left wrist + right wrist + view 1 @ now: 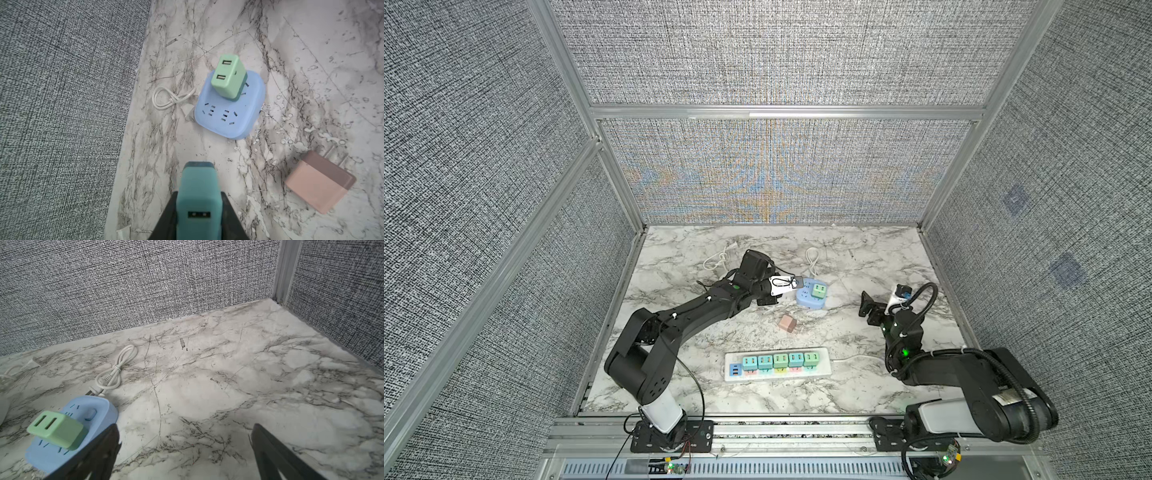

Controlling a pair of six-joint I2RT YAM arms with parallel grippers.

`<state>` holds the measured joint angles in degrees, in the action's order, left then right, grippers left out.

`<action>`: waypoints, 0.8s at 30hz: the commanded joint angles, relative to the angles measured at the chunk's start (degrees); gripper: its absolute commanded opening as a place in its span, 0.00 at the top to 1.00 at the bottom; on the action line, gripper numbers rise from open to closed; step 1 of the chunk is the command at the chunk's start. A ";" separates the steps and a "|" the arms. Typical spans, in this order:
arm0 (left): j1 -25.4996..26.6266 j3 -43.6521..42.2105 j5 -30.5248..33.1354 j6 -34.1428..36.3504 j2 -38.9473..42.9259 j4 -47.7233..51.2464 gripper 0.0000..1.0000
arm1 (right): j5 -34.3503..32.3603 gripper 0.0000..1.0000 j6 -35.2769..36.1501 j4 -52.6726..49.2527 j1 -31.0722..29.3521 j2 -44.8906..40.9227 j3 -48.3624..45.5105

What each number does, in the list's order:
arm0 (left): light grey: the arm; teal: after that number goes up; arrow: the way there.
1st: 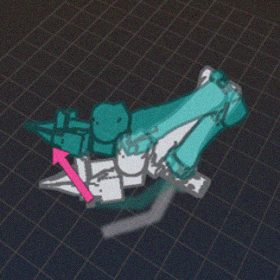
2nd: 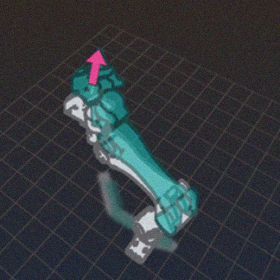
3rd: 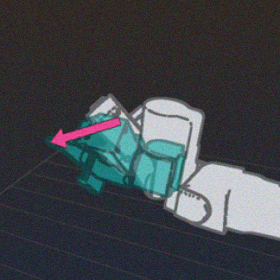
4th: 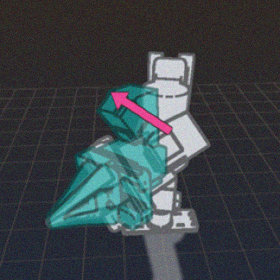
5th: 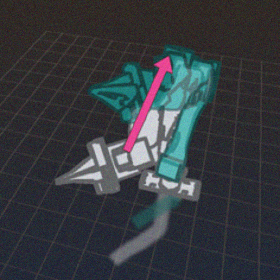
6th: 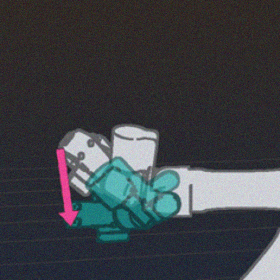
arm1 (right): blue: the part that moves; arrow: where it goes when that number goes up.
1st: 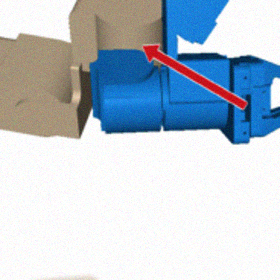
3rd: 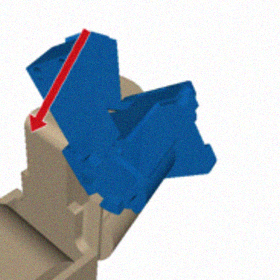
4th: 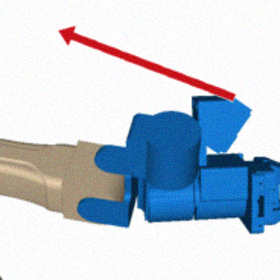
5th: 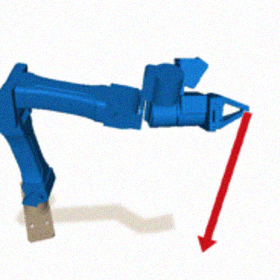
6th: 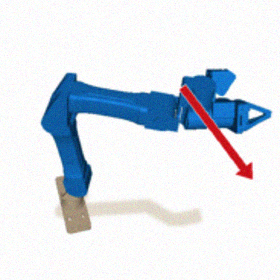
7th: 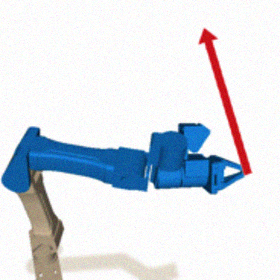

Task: Insert the plug
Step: 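Open the right gripper and draw it back while the left gripper lifts the charger, then carry the teal charger with the left gripper over the blue socket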

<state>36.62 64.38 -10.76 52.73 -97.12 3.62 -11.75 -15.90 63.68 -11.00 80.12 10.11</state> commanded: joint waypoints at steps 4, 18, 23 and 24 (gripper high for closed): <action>-0.14 7.91 -3.28 2.84 -4.44 10.95 1.00 | 1.99 0.01 -2.20 -0.89 0.02 0.92 3.38; -0.02 25.21 -1.85 5.01 -15.82 26.97 1.00 | 2.52 0.01 -2.33 0.68 0.02 1.50 3.01; 0.12 30.00 -1.14 5.78 -19.44 30.52 1.00 | 2.87 0.00 -2.20 0.14 0.02 1.85 3.51; 0.13 30.98 -0.86 5.93 -20.12 31.24 1.00 | 2.96 0.01 -2.22 0.00 0.02 1.86 3.61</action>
<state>36.71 93.58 -12.01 57.98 -115.92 31.03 -8.99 -17.80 63.26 -10.96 81.84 13.32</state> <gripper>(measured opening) 0.291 0.994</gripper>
